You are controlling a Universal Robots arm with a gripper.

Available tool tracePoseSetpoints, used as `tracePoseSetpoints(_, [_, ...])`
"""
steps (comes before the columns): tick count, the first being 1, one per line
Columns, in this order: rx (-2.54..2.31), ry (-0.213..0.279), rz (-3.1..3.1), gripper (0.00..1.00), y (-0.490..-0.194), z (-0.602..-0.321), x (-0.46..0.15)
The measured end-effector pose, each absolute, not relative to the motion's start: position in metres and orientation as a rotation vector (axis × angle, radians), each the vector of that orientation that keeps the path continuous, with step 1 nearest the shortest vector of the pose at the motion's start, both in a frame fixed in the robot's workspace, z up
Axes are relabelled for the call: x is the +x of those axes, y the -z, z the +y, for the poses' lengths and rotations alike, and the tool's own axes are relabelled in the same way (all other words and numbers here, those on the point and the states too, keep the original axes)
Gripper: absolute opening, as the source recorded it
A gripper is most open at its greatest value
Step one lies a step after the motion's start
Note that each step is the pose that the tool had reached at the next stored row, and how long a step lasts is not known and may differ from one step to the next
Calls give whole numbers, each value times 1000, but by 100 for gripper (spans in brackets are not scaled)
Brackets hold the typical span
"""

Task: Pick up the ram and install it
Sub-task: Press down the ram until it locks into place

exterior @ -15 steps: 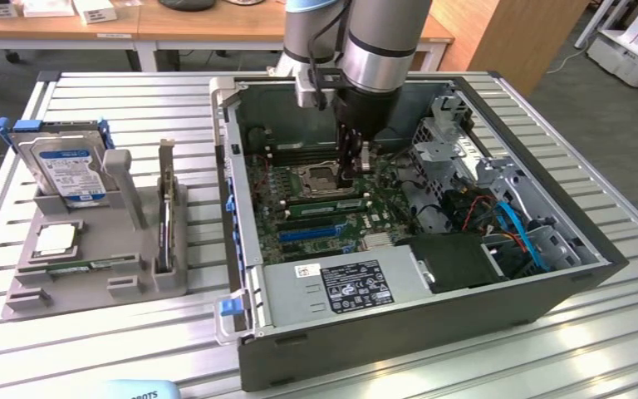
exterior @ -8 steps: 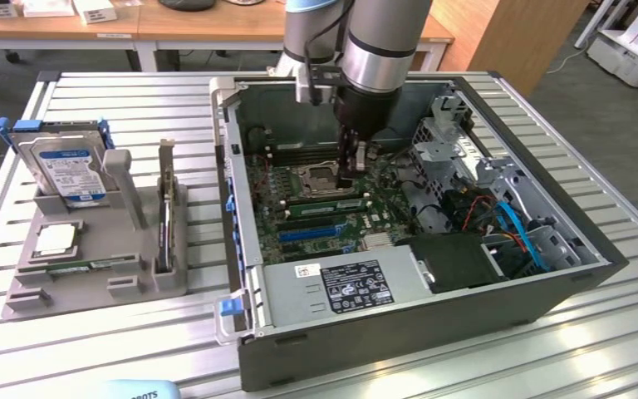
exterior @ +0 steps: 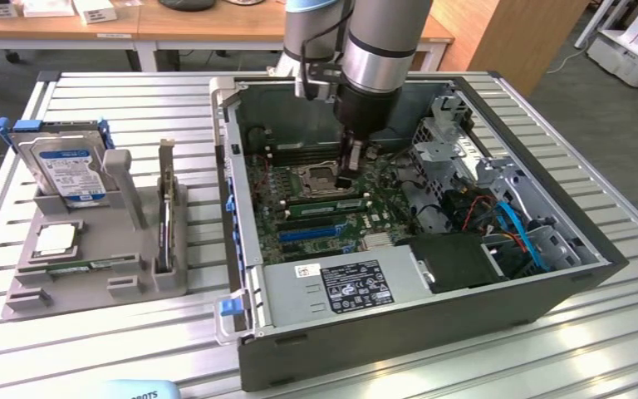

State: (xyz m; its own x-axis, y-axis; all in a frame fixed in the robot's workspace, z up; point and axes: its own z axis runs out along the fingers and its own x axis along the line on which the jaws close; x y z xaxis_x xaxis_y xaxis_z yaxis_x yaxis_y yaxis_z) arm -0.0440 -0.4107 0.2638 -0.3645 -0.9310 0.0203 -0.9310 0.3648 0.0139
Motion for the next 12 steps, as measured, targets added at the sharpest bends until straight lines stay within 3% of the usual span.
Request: tracePoseSetpoints(12, [1471, 4, -2748, 10, -264, -411, -44])
